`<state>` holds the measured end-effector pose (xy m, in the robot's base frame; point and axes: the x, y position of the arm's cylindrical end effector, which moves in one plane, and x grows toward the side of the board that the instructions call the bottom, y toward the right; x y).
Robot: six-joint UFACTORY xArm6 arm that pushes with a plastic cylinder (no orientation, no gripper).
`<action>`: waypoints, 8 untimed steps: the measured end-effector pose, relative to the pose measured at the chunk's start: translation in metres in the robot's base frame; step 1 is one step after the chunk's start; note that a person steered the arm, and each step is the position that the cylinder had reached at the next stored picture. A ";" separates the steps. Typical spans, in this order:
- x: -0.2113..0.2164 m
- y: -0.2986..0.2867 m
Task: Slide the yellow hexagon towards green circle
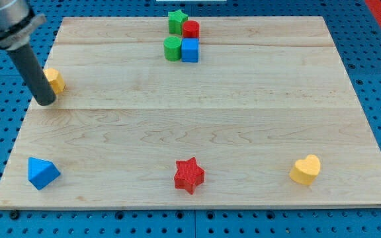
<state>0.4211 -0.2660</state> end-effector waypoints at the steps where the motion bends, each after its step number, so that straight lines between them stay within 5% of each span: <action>1: -0.019 -0.010; 3: -0.052 0.064; 5: -0.052 -0.039; 6: -0.062 -0.035; 8: -0.099 0.056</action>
